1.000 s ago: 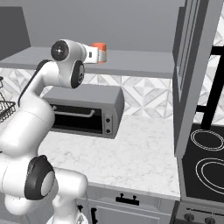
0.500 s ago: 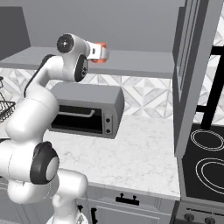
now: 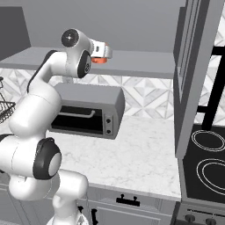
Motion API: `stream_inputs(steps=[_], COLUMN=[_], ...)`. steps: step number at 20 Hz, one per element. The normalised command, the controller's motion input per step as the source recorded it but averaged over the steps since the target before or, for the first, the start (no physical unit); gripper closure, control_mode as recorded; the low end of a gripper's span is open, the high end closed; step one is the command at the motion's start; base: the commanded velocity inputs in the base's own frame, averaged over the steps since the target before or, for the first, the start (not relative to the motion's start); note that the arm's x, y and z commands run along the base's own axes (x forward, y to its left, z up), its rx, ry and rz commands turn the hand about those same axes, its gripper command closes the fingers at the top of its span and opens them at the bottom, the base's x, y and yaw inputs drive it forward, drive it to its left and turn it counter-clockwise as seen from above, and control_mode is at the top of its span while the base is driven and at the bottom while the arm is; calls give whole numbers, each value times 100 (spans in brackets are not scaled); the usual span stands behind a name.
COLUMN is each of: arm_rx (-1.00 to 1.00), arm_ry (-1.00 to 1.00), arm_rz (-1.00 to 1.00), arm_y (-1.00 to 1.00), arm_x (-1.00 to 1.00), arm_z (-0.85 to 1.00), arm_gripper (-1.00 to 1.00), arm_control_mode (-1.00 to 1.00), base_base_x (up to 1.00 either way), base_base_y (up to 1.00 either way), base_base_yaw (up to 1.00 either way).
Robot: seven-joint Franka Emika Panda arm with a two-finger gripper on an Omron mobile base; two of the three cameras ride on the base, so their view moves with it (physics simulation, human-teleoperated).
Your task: Gather all objects into one cabinet and sort the glasses and bowls to opposite sides.
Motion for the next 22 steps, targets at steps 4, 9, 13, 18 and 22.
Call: stream_inputs(steps=[4, 9, 13, 18, 22], arm_rx=[0, 0, 0, 0, 0], arm_ry=[2, 2, 3, 1, 0], arm_rz=[0, 0, 0, 0, 0], arm_y=[-2, 0, 0, 0, 0], arm_x=[2, 6, 8, 4, 0], arm_z=[-1, 0, 0, 0, 0], arm_gripper=[-100, -100, 100, 100, 100], arm_control_mode=[-100, -100, -100, -100, -100], base_base_x=[0, 0, 0, 0, 0], base_base_y=[0, 0, 0, 0, 0], base_base_yaw=[0, 0, 0, 0, 0])
